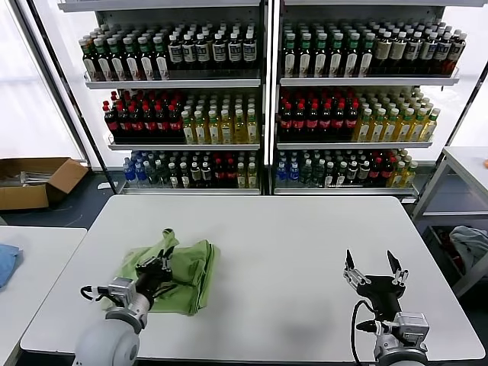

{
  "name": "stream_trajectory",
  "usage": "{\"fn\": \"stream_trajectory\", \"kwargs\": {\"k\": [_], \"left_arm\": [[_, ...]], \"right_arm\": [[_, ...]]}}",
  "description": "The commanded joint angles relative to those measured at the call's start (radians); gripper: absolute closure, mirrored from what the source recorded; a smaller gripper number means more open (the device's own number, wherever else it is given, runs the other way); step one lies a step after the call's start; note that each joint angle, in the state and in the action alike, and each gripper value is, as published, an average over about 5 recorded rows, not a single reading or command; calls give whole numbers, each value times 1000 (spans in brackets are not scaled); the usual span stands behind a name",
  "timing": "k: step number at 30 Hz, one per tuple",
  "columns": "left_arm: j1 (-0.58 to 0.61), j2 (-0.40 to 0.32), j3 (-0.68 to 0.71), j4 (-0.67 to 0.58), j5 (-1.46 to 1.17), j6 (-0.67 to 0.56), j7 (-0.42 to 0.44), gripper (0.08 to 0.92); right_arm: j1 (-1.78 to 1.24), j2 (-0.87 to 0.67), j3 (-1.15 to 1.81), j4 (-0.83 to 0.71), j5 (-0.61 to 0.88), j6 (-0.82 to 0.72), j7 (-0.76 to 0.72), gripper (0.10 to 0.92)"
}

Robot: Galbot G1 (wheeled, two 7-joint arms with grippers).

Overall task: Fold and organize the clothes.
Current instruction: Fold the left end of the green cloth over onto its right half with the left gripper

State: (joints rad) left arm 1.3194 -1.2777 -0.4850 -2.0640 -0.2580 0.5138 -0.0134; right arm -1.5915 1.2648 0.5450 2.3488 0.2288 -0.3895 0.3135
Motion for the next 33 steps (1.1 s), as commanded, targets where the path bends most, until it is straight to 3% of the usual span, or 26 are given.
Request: {"fn": "stream_trajectory", "kwargs": {"k": [1, 21, 27, 33], "left_arm": [[-13, -40, 82, 49, 37, 3, 20, 894], [-27, -91, 125, 165, 104, -52, 68, 889], [-13, -132, 152, 196, 67, -88, 60, 759], [14, -185, 192, 143, -99, -84, 39, 586]], "right_arm": [[-20, 3, 6, 7, -2, 7, 1, 203], [-27, 21, -44, -7, -30, 21, 0, 203], [-19, 17, -55, -16, -31, 24, 0, 203], [0, -1, -66, -21, -24, 23, 0, 203]]}}
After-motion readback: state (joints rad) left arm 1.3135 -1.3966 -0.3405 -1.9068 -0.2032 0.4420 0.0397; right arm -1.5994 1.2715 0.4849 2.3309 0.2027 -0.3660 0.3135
